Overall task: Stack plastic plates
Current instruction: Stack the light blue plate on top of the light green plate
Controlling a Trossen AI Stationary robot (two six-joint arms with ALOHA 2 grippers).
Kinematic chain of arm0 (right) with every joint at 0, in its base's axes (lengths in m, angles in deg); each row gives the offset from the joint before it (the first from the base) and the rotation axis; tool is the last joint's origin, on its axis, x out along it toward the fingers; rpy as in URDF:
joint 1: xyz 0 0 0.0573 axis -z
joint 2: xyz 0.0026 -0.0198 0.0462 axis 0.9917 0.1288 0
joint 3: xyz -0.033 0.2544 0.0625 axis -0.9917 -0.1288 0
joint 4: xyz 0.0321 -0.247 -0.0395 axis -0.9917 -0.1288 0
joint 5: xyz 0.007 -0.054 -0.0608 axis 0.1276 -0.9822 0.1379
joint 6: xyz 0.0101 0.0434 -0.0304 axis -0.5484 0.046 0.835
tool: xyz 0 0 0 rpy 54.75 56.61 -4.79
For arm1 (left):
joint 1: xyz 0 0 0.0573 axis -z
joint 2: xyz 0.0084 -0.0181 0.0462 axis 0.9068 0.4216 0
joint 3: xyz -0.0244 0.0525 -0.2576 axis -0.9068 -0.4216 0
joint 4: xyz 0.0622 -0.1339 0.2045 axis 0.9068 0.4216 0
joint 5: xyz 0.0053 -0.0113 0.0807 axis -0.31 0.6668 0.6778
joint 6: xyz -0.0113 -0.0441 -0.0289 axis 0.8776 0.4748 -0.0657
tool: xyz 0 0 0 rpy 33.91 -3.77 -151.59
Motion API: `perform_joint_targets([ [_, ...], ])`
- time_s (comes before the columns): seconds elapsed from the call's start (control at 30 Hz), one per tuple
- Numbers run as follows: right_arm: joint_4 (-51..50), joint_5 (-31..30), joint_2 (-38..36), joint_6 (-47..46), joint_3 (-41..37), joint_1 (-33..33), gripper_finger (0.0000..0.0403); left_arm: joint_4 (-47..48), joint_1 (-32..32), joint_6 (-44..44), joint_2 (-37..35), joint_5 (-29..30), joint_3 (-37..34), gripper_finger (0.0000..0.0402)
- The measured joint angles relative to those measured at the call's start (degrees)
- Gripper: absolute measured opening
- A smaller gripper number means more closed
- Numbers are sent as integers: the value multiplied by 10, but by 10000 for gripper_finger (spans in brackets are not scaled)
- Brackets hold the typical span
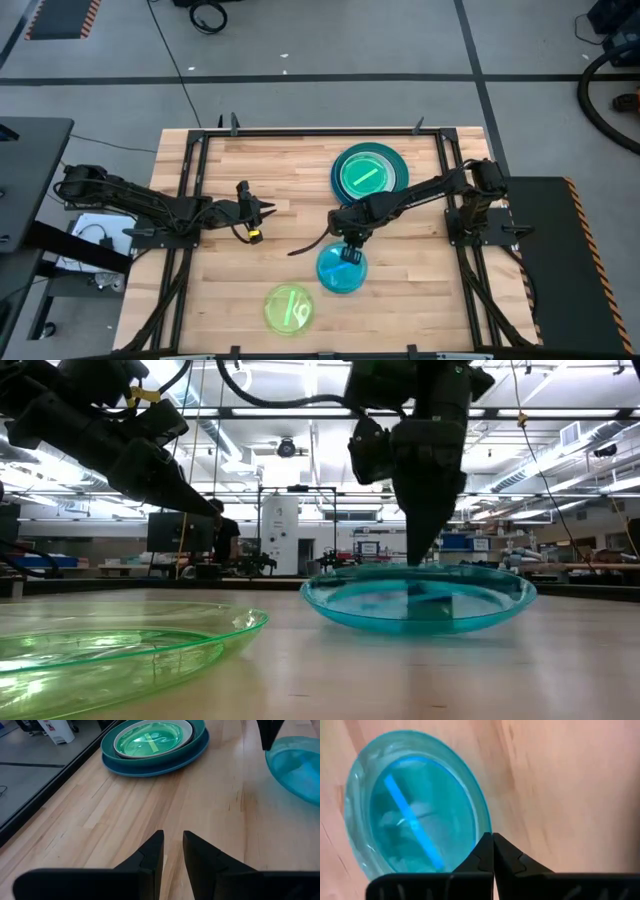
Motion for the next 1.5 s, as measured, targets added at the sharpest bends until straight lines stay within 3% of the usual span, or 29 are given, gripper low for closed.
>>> perform_joint_targets([
  [0.47,-45,-31,-62,26,5,33,0,1,0,0,0,0,0,80],
  [1.1,-85,-63,-91,43,5,55,0,-1,0,0,0,0,0,80],
  [1.5,-117,-57,-161,92,5,131,0,-1,0,0,0,0,0,80],
])
